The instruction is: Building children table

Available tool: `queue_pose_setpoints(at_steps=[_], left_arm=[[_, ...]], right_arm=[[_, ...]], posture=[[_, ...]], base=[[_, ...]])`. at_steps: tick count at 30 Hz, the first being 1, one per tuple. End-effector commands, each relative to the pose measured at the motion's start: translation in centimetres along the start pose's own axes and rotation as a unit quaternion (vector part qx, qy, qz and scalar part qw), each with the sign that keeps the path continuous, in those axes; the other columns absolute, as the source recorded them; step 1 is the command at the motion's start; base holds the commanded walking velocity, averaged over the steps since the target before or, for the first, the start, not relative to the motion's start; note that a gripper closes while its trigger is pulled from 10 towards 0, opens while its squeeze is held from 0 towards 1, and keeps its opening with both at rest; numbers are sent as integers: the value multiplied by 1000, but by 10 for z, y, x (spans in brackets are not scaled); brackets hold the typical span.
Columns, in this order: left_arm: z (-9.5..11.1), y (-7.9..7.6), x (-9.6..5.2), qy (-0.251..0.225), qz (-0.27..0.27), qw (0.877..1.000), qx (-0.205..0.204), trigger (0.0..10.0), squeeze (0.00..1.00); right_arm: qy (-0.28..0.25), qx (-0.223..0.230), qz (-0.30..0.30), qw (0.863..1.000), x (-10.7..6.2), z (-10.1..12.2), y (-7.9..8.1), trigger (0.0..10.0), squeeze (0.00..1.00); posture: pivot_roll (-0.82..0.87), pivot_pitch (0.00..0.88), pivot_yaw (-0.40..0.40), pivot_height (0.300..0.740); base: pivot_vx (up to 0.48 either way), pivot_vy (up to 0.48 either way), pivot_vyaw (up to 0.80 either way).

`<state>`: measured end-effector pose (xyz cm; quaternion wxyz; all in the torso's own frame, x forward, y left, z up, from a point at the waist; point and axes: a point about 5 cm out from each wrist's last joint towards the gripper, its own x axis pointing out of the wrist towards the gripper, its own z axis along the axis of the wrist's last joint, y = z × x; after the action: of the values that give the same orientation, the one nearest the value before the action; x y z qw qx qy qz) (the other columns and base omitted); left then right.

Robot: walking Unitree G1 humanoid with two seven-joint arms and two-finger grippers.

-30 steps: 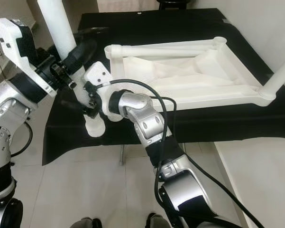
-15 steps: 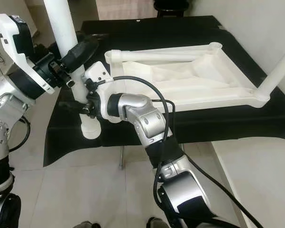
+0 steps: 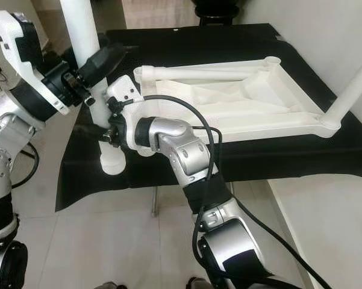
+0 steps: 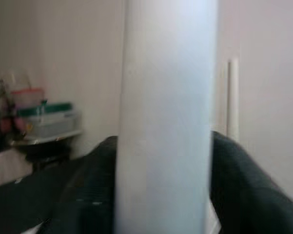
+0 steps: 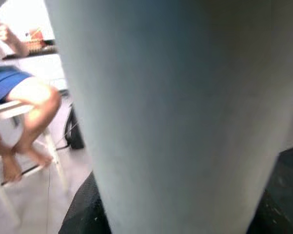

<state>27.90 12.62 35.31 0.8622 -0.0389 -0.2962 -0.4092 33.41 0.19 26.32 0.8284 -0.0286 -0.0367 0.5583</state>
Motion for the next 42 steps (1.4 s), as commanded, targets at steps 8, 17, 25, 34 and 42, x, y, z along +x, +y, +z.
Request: queue_pose_setpoints(at_steps=[8, 17, 25, 34, 42], left_arm=[[13, 5, -16, -54, 90, 994, -16, 10000, 1000], [4, -7, -31, -34, 112, 993, -32, 10000, 1000], [-48, -43, -76, 111, 156, 980, -62, 10000, 1000], [-85, -88, -144, 286, 211, 933, -61, 10000, 0], [-77, -96, -158, 294, 240, 925, -17, 10000, 0]], right_arm=[[-39, -5, -117, 992, 0, 19, -30, 0, 0], [-40, -24, -165, 985, -7, 27, -47, 0, 0], [-37, -44, -192, 980, -13, 37, -69, 0, 0], [-67, -35, -79, 994, -12, 52, -63, 10000, 0], [-65, -60, 26, 996, -17, 58, -55, 10000, 0]], posture=[[-19, 138, 16, 740], [-1, 186, 9, 740], [30, 271, 21, 740], [47, 362, 31, 740], [54, 393, 48, 740]], base=[[0, 0, 0], [0, 0, 0], [0, 0, 0], [0, 0, 0], [0, 0, 0]])
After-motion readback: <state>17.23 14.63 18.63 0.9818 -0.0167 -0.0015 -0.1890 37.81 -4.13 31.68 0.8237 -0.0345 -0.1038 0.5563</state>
